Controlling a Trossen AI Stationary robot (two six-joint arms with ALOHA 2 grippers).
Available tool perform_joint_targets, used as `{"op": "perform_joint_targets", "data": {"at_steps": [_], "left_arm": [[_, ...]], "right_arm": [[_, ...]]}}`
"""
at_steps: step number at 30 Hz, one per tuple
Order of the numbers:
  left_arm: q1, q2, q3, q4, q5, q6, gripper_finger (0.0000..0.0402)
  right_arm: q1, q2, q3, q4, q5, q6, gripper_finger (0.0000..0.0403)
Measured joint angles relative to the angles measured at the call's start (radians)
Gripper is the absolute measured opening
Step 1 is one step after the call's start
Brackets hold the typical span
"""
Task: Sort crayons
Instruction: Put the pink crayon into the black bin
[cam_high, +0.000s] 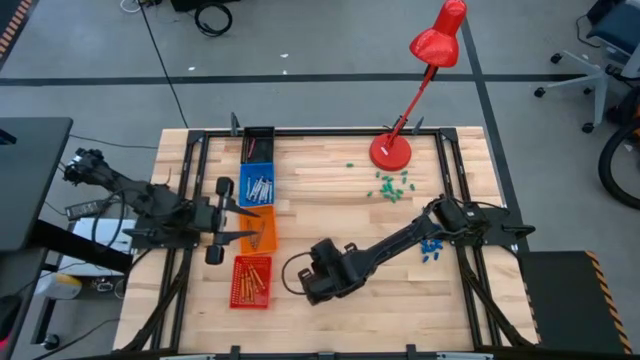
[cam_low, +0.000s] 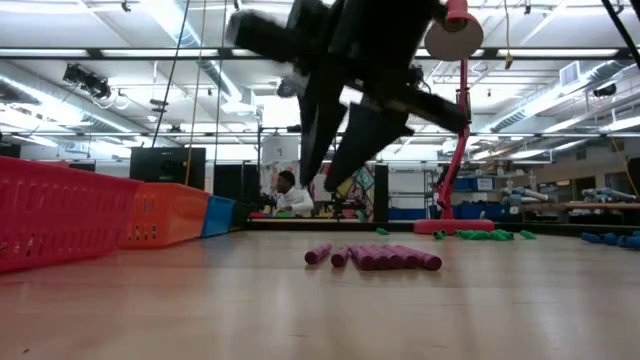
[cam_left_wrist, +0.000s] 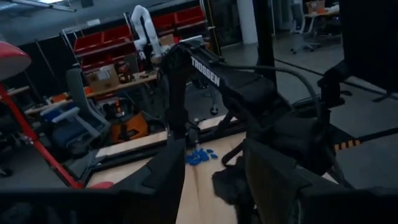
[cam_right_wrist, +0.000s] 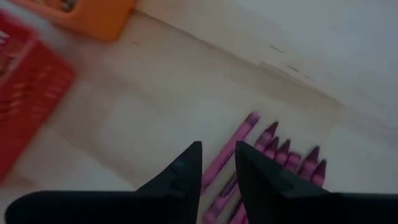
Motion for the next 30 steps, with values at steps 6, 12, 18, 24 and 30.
{"op": "perform_joint_targets", "data": {"at_steps": [6,12,18,24,30], "left_arm": [[0.000,-0.033,0.000,-0.008,0.000,0.007,0.0173],[0.002,-0.043,0.000,-0.010,0.000,0.006,0.0173],[0.012,-0.041,-0.001,-0.003,0.000,0.006,0.0173],[0.013,-0.041,-0.001,-0.014,0.000,0.005,0.0173],[0.013,-0.041,-0.001,-0.019,0.000,0.004,0.0173]], "right_arm": [[0.021,0.005,0.001,-0.080,-0.135,0.068,0.0101],[0.043,0.007,0.000,-0.174,-0.218,0.113,0.0101],[0.045,0.007,-0.005,-0.237,-0.328,0.152,0.0101],[0.045,0.007,-0.006,-0.185,-0.368,0.151,0.0101],[0.044,0.007,-0.006,-0.195,-0.366,0.138,0.0101]]}}
